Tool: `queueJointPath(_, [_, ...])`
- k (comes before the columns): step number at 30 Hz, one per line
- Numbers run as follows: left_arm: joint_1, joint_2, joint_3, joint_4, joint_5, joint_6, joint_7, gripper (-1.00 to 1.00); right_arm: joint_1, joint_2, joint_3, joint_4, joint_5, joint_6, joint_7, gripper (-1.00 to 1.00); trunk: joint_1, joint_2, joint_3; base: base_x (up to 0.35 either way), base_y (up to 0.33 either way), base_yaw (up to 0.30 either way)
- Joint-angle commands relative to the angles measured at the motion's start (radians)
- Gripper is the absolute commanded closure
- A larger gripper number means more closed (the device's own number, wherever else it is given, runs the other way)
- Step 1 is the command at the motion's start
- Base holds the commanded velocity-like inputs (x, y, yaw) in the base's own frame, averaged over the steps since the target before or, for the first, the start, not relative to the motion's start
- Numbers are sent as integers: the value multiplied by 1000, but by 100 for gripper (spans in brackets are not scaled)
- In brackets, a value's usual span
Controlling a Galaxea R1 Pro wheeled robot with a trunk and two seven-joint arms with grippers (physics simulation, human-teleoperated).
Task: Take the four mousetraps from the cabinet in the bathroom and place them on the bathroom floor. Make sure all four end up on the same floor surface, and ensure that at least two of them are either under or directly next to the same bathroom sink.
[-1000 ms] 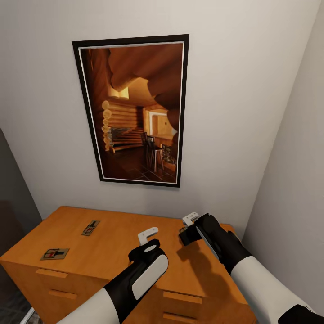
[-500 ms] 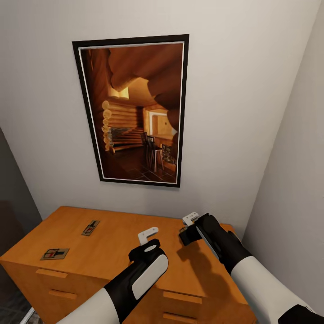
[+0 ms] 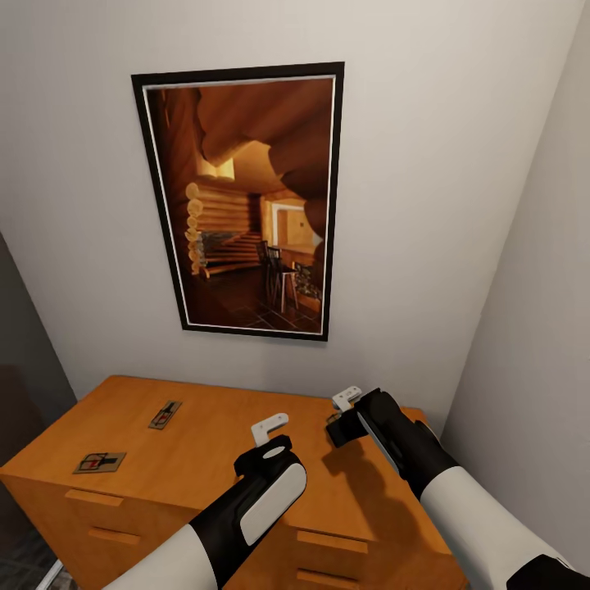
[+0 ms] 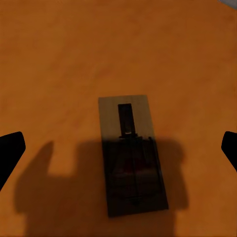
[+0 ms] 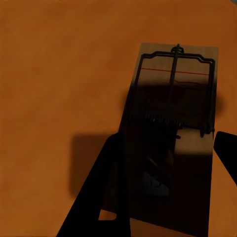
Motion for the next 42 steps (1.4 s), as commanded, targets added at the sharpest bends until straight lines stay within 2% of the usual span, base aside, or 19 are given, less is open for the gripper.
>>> queueJointPath(1, [-1, 0, -1, 0, 0, 11, 6, -100, -1, 0, 1, -1, 7, 3, 6, 100, 4, -8, -4, 0, 0, 0])
queueJointPath(4, [0, 0, -1, -1, 1, 11, 6, -100, -1, 0, 1, -1, 7, 3, 5, 100, 16, -29, -13, 0, 0, 0])
queueJointPath(18, [-1, 0, -1, 1, 3, 8, 4, -100, -1, 0, 1, -1, 7, 3, 5, 100, 16, -29, -13, 0, 0, 0])
queueJointPath(42, [-1, 0, 3, 2, 5, 6, 4, -100, -1, 0, 3, -1, 7, 3, 5, 100, 108, -197, -89, 0, 0, 0])
